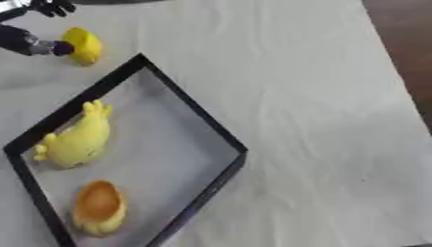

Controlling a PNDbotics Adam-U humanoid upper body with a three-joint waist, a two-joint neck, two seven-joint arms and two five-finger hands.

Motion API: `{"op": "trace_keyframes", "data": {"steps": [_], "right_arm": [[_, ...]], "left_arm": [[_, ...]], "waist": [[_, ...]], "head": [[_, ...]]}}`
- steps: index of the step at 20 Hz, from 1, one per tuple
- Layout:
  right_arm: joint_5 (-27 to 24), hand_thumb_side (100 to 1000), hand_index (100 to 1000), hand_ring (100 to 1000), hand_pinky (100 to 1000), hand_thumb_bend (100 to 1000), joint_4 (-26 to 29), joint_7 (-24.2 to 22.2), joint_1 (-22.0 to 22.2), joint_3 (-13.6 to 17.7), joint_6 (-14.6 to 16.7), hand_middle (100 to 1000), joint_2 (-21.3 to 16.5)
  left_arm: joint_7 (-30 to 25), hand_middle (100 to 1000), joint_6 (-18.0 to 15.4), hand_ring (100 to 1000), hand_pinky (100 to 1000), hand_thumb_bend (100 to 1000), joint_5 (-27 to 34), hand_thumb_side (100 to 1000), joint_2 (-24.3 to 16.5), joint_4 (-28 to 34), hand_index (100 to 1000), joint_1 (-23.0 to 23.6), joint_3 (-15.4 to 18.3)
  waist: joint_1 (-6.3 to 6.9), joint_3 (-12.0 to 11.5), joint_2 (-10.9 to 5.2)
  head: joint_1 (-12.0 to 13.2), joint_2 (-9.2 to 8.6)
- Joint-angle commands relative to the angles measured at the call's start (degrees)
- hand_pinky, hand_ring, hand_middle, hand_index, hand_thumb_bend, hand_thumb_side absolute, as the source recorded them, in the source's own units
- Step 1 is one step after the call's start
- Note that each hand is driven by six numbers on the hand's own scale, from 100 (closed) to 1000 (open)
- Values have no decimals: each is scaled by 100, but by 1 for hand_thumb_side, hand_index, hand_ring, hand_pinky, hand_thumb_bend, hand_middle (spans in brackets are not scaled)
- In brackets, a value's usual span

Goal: Pick up objects on the table and place them in the box.

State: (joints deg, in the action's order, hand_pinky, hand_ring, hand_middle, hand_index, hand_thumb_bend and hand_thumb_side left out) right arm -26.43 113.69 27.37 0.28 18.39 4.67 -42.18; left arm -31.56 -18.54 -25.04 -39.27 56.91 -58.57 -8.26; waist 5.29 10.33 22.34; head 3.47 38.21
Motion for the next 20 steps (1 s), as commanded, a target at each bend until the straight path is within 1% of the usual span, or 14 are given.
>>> {"op": "trace_keyframes", "data": {"steps": [1,11,16,20], "right_arm": [[22,619,774,1000,952,100,90,-29,-60,22,-8,657,-207],[85,622,774,1000,953,100,90,-58,-114,-22,-29,656,-171],[127,625,774,1000,953,100,90,-61,-122,-39,-54,656,-143],[151,626,774,1000,953,100,90,-73,-120,-61,-73,656,-136]], "left_arm": [[35,831,17,851,875,591,-77,637,-130,-7,901,-138,103],[29,826,112,849,871,590,-305,649,-182,-244,901,-60,243],[94,822,140,846,865,620,-413,611,-213,-304,899,-6,287],[133,818,200,841,859,614,-493,579,-224,-304,899,15,295]], "waist": [[63,48,5],[120,193,99],[147,213,126],[148,220,134]], "head": [[45,-109],[102,-93],[116,-98],[121,-133]]}}
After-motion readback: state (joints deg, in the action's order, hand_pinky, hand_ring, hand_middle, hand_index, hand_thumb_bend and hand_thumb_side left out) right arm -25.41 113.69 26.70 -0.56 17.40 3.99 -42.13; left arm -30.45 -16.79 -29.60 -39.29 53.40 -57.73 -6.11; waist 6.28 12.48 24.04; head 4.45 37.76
